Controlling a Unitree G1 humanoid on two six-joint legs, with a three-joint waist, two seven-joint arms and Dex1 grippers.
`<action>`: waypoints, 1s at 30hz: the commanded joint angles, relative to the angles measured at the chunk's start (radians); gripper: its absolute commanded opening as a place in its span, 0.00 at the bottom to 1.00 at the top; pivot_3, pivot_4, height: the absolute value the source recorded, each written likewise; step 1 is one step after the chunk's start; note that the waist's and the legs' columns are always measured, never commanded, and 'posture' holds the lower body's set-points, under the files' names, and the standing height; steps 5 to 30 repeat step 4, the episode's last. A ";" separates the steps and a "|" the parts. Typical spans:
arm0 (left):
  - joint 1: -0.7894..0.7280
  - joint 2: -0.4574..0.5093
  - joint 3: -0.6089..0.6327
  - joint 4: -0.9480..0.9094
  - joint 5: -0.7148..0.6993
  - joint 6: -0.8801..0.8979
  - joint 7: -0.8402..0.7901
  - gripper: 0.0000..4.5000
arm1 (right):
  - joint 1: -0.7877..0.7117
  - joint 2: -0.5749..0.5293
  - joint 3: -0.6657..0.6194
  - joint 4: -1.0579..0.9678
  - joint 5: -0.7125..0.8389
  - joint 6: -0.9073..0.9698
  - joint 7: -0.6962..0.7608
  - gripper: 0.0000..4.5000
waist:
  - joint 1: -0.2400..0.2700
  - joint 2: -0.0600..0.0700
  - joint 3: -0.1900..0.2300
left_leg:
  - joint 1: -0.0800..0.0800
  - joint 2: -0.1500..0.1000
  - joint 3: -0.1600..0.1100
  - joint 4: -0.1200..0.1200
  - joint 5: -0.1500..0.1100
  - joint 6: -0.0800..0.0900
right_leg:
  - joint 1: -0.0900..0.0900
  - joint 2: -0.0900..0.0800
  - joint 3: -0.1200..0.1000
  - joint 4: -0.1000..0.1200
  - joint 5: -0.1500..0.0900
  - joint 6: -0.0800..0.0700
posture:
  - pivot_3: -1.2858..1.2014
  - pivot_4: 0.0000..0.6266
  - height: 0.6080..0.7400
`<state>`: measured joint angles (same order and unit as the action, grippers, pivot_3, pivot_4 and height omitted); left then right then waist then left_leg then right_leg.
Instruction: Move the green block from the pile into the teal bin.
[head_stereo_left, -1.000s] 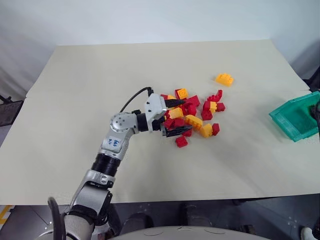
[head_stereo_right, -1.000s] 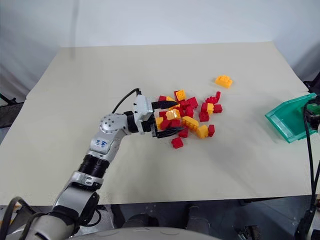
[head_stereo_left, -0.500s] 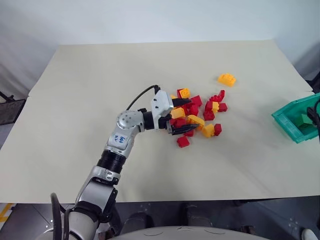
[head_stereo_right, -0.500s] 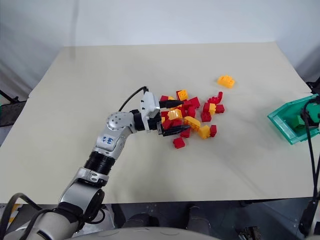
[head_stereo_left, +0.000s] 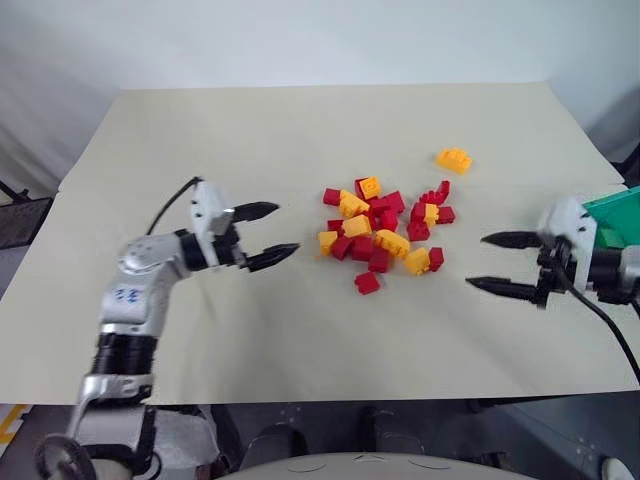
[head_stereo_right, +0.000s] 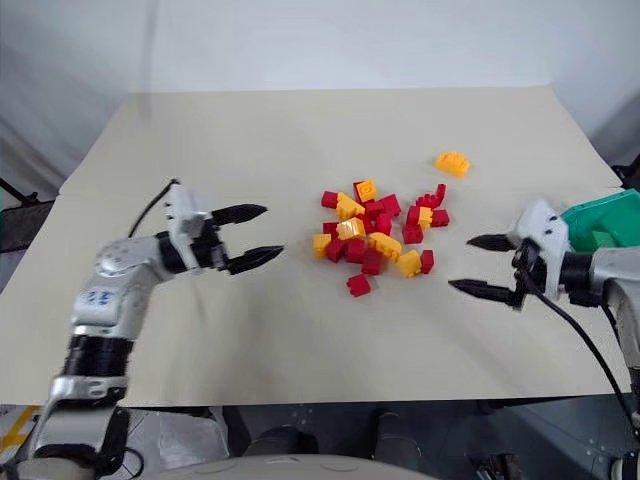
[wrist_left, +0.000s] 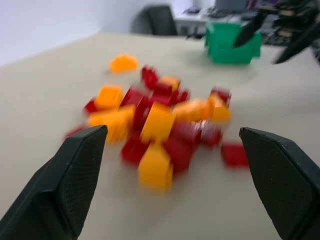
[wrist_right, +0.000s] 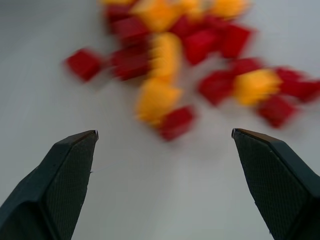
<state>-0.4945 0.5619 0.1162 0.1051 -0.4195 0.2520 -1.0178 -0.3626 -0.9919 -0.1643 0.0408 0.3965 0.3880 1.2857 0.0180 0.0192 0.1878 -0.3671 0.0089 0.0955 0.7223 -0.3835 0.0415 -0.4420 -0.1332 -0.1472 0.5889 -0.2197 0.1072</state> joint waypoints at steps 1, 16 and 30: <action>0.068 0.063 0.062 -0.067 -0.039 0.016 -0.027 1.00 | -0.037 -0.011 0.017 0.062 -0.024 -0.106 0.061 1.00 | 0.003 0.000 0.000 | 0.000 0.000 0.000 0.000 0.000 0.000 | 0.000 0.000 0.000 0.000 0.000 0.000 | 0.52 0.24 1.00; 0.132 0.096 0.112 -0.072 -0.018 -0.041 -0.003 1.00 | -0.050 0.003 0.038 0.112 -0.041 -0.148 0.070 1.00 | 0.006 0.000 0.000 | 0.000 0.000 -0.001 0.000 0.000 0.000 | 0.000 0.000 -0.001 0.001 0.000 0.000 | 0.52 0.24 1.00; 0.132 0.096 0.112 -0.072 -0.018 -0.041 -0.003 1.00 | -0.050 0.003 0.038 0.112 -0.041 -0.148 0.070 1.00 | 0.006 0.000 0.000 | 0.000 0.000 -0.001 0.000 0.000 0.000 | 0.000 0.000 -0.001 0.001 0.000 0.000 | 0.52 0.24 1.00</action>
